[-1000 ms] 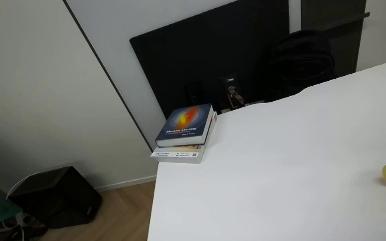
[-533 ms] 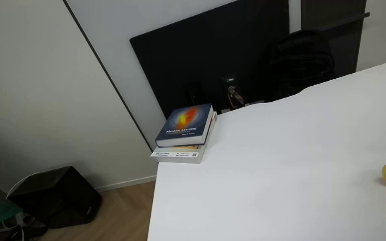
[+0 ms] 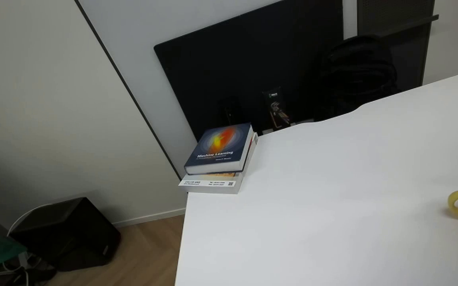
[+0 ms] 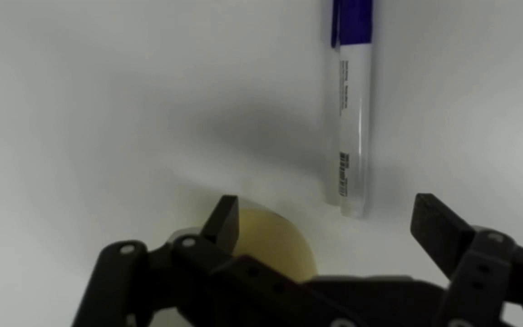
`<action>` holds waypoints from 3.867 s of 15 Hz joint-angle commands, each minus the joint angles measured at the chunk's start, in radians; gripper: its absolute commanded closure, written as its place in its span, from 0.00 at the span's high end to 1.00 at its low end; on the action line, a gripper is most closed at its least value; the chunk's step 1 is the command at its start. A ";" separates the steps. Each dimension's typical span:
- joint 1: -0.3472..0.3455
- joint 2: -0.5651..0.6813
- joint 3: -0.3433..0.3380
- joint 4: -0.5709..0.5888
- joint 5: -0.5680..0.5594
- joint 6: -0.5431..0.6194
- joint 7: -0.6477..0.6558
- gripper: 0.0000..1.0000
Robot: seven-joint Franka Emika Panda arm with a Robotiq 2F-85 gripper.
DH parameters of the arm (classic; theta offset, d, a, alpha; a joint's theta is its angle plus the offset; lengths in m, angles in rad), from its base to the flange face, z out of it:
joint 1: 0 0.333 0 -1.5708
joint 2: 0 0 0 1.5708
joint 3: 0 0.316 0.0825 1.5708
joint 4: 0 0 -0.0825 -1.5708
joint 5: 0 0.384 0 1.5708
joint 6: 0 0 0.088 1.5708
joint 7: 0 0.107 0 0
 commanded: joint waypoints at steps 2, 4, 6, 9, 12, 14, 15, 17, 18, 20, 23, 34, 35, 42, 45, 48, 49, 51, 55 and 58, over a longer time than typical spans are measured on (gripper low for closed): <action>0.022 0.053 -0.018 0.037 -0.006 0.027 0.025 1.00; 0.021 0.053 -0.022 0.037 -0.005 0.023 0.024 1.00; 0.040 0.053 -0.043 0.041 -0.008 0.006 0.029 1.00; 0.051 0.018 -0.053 0.033 -0.005 -0.051 0.035 1.00; 0.042 0.003 -0.037 0.024 -0.005 -0.059 0.036 1.00; 0.031 0.005 -0.016 0.026 -0.002 -0.063 0.034 1.00; 0.026 0.007 -0.006 0.026 0.000 -0.058 0.033 1.00; -0.002 0.017 0.031 0.027 0.006 -0.043 0.022 1.00; -0.005 0.022 0.039 0.029 0.008 -0.042 0.023 1.00; -0.021 0.030 0.061 0.031 0.013 -0.042 0.020 1.00; -0.033 0.035 0.077 0.032 0.022 -0.038 0.021 1.00; -0.049 0.063 0.084 0.033 0.023 -0.015 0.018 1.00; -0.048 0.066 0.082 0.034 0.023 -0.011 0.019 1.00; -0.043 0.099 0.075 0.035 0.010 0.050 -0.002 1.00; -0.048 0.110 0.077 0.034 0.012 0.075 -0.005 1.00; -0.052 0.117 0.078 0.034 0.014 0.087 -0.007 1.00; -0.052 0.119 0.078 0.034 0.014 0.091 -0.007 1.00; -0.050 0.124 0.078 0.038 0.015 0.092 -0.007 0.74; -0.052 0.129 0.081 0.045 0.020 0.088 -0.002 0.45; -0.062 0.128 0.083 0.049 0.024 0.080 0.000 0.27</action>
